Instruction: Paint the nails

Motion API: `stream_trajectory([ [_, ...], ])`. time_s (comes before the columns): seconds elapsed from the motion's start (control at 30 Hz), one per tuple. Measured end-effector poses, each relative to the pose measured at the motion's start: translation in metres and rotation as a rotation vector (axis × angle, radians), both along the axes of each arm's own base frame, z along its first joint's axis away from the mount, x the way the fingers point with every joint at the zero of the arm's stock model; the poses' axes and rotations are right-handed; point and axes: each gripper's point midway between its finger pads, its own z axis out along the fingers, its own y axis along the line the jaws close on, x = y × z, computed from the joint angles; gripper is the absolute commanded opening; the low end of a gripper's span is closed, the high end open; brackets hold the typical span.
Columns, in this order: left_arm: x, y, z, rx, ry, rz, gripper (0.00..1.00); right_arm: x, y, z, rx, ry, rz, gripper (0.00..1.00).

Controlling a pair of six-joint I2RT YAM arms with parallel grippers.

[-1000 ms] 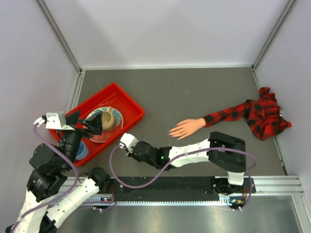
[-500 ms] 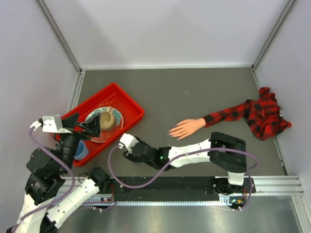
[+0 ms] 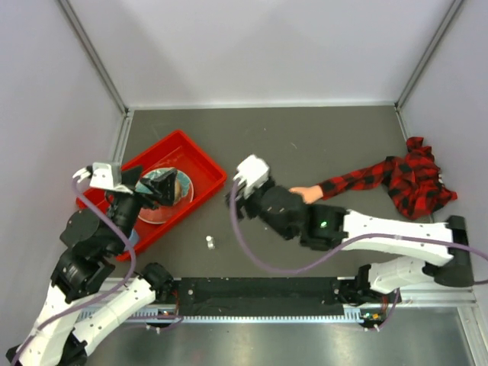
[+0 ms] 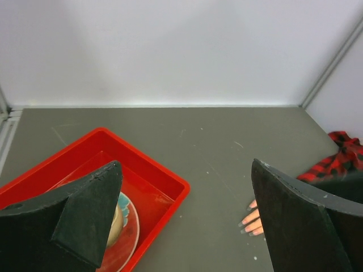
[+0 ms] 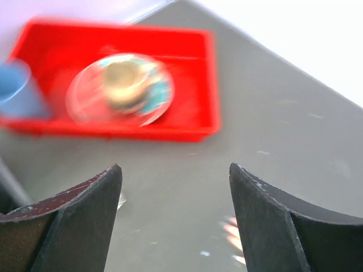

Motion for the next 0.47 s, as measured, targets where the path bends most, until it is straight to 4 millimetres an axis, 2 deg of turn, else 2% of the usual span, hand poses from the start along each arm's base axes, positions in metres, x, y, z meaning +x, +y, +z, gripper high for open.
stream_trajectory([
  [0.1,0.007,-0.017,-0.001,0.010,0.012,-0.050,0.99,0.035,-0.055,0.031,0.044,0.006,-0.168,0.80],
  [0.13,0.009,-0.021,-0.001,0.010,0.015,-0.065,0.99,0.049,-0.082,0.036,0.050,0.019,-0.235,0.87],
  [0.17,0.011,-0.026,-0.001,0.011,0.017,-0.081,0.99,0.062,-0.112,0.041,0.058,0.029,-0.309,0.99],
  [0.2,0.013,-0.031,0.000,0.009,0.017,-0.097,0.99,0.071,-0.148,0.049,0.074,0.031,-0.395,0.99],
  [0.23,0.014,-0.034,0.001,0.007,0.016,-0.107,0.99,0.073,-0.171,0.055,0.097,0.030,-0.450,0.99],
  [0.27,0.015,-0.039,0.002,0.004,0.016,-0.122,0.99,0.070,-0.193,0.065,0.122,0.021,-0.493,0.99],
  [0.33,0.018,-0.047,0.003,-0.003,0.017,-0.148,0.99,0.053,-0.229,0.083,0.181,0.001,-0.519,0.99],
  [0.37,0.020,-0.052,0.003,-0.006,0.018,-0.160,0.99,0.047,-0.240,0.090,0.202,-0.005,-0.524,0.99],
  [0.43,0.023,-0.059,0.003,-0.010,0.021,-0.183,0.99,0.030,-0.276,0.110,0.289,-0.022,-0.563,0.99],
  [0.47,0.025,-0.063,0.003,-0.012,0.023,-0.192,0.99,0.029,-0.280,0.112,0.300,-0.024,-0.570,0.99],
])
